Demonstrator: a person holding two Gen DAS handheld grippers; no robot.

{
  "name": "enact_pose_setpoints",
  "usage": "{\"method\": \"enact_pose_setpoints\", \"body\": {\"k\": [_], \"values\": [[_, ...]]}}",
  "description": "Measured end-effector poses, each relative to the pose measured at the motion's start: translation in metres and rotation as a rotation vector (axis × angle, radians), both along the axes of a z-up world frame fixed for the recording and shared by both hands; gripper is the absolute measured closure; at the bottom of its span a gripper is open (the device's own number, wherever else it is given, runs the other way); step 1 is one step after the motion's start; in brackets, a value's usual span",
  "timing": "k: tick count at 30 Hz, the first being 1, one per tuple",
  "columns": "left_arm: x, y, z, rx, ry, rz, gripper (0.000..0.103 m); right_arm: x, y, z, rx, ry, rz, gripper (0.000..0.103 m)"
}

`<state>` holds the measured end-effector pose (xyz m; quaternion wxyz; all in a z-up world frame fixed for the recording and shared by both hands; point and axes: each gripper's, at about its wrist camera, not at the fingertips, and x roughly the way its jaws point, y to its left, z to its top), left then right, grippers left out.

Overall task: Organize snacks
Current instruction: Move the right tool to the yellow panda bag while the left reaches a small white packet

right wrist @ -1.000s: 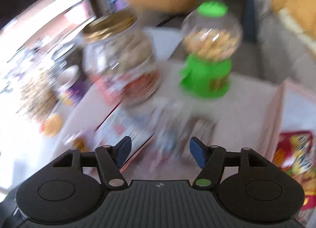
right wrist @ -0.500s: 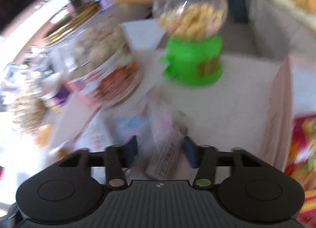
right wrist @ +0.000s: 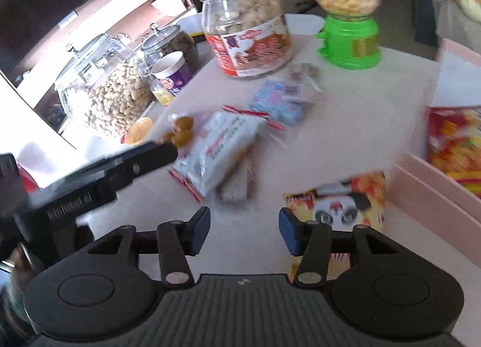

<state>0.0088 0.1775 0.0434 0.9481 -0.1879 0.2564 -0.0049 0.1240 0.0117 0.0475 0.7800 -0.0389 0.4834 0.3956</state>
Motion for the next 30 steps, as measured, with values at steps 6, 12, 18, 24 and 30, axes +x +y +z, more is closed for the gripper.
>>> {"method": "enact_pose_setpoints", "body": {"k": [6, 12, 18, 24, 30], "values": [[0.019, -0.043, -0.01, 0.078, 0.118, -0.112, 0.046, -0.038, -0.046, 0.004, -0.026, -0.202, -0.03, 0.041], [0.048, -0.025, -0.018, 0.135, 0.155, 0.074, 0.051, -0.054, -0.07, 0.002, -0.115, -0.41, -0.046, 0.031], [0.056, -0.011, -0.019, 0.079, 0.223, 0.084, 0.052, -0.027, -0.076, -0.016, -0.139, -0.451, -0.084, 0.027], [0.059, -0.025, -0.025, 0.141, 0.258, 0.055, 0.048, 0.01, -0.072, -0.028, -0.01, -0.284, -0.11, 0.018], [0.079, -0.045, -0.03, 0.269, 0.255, 0.021, 0.044, -0.035, -0.067, -0.033, -0.013, -0.222, 0.007, 0.024]]}}
